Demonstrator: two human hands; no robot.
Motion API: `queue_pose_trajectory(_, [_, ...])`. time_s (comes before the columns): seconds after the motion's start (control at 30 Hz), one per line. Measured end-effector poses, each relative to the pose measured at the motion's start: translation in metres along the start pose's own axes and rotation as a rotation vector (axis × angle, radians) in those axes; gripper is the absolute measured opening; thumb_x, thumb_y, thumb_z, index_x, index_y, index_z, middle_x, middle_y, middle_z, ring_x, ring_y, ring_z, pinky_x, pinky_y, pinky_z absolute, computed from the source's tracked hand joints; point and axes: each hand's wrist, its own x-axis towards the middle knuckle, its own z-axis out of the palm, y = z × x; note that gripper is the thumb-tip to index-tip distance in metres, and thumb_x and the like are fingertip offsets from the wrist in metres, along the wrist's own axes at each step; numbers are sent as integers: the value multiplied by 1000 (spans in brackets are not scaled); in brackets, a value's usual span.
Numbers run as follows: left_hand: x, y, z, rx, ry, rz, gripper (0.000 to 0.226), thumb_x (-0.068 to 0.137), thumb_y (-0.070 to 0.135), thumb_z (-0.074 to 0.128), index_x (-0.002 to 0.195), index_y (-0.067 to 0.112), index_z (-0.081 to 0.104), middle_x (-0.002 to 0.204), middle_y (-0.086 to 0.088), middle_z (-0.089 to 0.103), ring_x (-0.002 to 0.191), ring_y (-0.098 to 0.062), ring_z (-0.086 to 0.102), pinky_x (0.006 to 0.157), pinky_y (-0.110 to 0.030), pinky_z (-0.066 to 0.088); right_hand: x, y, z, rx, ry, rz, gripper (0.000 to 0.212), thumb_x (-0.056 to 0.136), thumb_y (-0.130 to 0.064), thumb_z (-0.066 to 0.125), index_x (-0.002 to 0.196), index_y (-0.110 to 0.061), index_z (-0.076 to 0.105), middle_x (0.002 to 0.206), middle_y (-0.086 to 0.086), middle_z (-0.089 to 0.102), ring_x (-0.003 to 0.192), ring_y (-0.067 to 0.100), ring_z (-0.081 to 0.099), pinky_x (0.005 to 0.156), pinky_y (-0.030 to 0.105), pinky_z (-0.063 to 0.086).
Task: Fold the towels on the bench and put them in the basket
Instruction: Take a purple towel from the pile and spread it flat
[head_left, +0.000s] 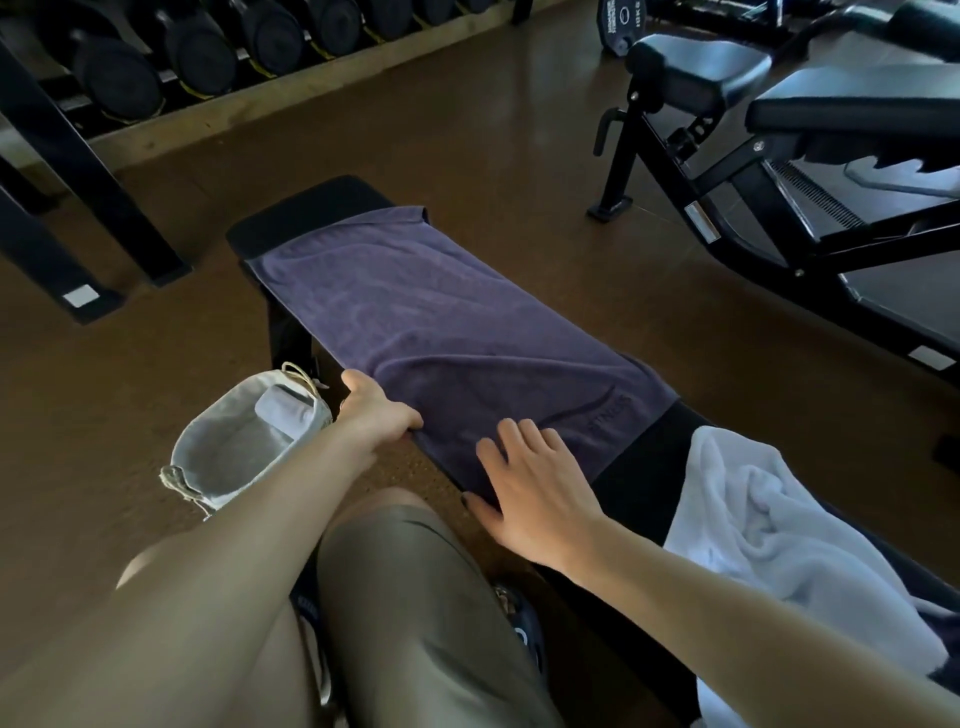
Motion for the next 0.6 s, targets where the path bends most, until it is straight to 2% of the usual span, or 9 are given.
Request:
queue_pose_trajectory(0.1, [0,0,-3,-6,-42,-7,86,89,6,73,152,8,14,127,-16,50,73,-15,49,50,-28,40,0,-1,-1,25,16,-114,29,94,-44,58,104,-16,60,96,4,61,85,23,58,72,37,47])
queue_pose_trajectory(0.2, [4,-4,-7,-66,-132,-32,88,85,-2,72,150,14,15,118,-15,54,79,-22,65,50,-27,54,-1,-4,-1,51,-44,-217,15,96,-31,59,100,-17,62,92,2,64,80,20,60,70,34,49])
queue_pose_trajectory(0.3, [4,-8,-11,-109,-212,-66,89,83,-6,72,147,23,17,128,-24,54,69,-24,67,48,-27,54,-2,-5,-7,83,-90,-223,17,98,-31,54,100,-16,61,92,1,65,81,20,63,71,34,51])
queue_pose_trajectory(0.4, [6,-14,-14,-73,-226,-62,86,84,1,75,146,23,19,112,-22,60,68,-23,69,54,-29,57,0,-5,-13,93,-111,-200,28,98,-41,48,96,-17,63,89,1,67,80,22,66,71,37,50])
queue_pose_trajectory(0.43, [8,-15,-15,-40,-213,-51,84,84,6,75,145,22,20,110,-20,61,74,-24,69,57,-30,57,3,-5,-15,96,-90,-175,33,99,-45,47,94,-17,63,88,2,68,79,23,66,70,38,49])
queue_pose_trajectory(0.5, [13,-18,-18,83,-156,-12,80,84,20,74,145,18,21,121,-19,56,95,-30,67,66,-34,55,12,-1,-16,122,-15,-115,35,101,-47,41,95,-18,61,88,2,66,79,24,65,71,39,47])
queue_pose_trajectory(0.57, [19,-19,-22,254,-38,75,74,85,32,71,140,16,24,137,-20,43,116,-37,56,83,-42,51,26,5,-15,110,45,-67,33,104,-43,37,106,-19,59,99,2,62,89,24,61,76,38,46])
queue_pose_trajectory(0.6, [22,-18,-23,314,31,142,67,86,36,69,135,16,28,138,-19,37,121,-39,51,90,-44,49,34,8,-14,95,44,-46,36,104,-43,36,118,-19,58,109,3,61,97,24,59,82,39,47])
